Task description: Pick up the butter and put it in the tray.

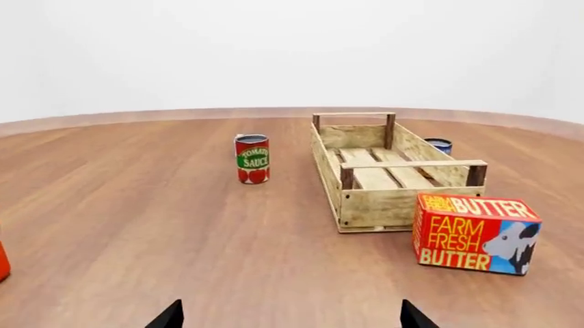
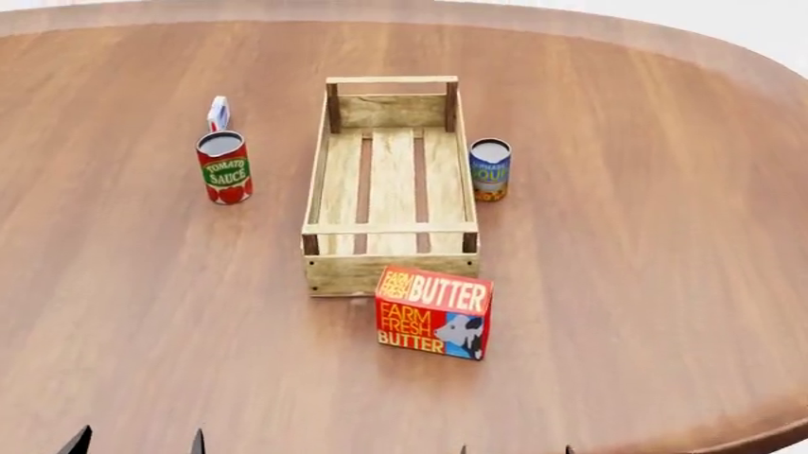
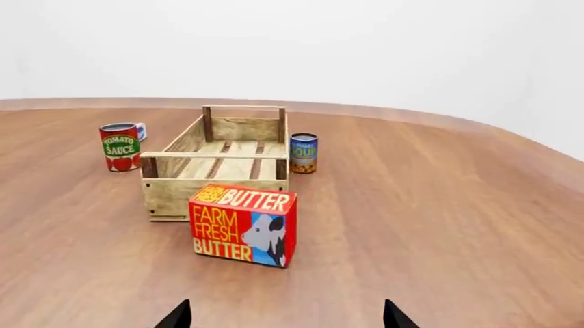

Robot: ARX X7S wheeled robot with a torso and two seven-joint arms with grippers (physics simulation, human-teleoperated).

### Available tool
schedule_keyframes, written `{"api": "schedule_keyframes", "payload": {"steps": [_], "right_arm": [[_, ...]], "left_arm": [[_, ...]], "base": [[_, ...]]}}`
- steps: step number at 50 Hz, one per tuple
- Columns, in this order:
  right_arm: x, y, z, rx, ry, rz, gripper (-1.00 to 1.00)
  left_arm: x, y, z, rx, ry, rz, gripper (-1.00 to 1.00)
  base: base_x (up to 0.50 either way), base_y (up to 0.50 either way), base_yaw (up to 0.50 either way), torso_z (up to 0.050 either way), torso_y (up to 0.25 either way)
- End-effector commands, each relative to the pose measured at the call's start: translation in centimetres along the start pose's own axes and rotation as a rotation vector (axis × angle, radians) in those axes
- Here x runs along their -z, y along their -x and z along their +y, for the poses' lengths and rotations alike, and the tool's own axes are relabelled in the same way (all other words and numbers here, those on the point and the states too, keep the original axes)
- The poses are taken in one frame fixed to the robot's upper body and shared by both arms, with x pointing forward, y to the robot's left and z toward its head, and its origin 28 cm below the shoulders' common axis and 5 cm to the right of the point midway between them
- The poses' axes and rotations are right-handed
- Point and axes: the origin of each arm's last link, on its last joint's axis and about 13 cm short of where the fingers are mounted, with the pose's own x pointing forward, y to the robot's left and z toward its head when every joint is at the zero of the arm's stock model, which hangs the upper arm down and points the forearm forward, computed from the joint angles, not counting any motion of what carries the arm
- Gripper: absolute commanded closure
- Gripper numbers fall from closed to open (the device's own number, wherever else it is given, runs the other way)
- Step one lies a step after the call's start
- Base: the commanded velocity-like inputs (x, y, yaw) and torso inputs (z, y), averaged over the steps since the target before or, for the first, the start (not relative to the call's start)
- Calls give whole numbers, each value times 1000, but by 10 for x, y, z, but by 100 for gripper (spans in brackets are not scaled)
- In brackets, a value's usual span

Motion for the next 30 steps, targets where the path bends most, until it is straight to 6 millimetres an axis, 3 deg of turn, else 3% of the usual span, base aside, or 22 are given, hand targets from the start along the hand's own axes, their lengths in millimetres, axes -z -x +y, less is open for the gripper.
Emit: {"api": "schedule_keyframes", "payload": {"steps": [1, 30], "right_arm": [[0, 0, 1, -5, 5, 10, -100], [1, 0, 1, -15, 20, 7, -100]], "left_arm": [[0, -1, 0, -2, -3, 0, -100], [0, -1, 0, -3, -4, 0, -100]], "base": [[500, -98, 0, 0, 0], [500, -57, 0, 0, 0]]}}
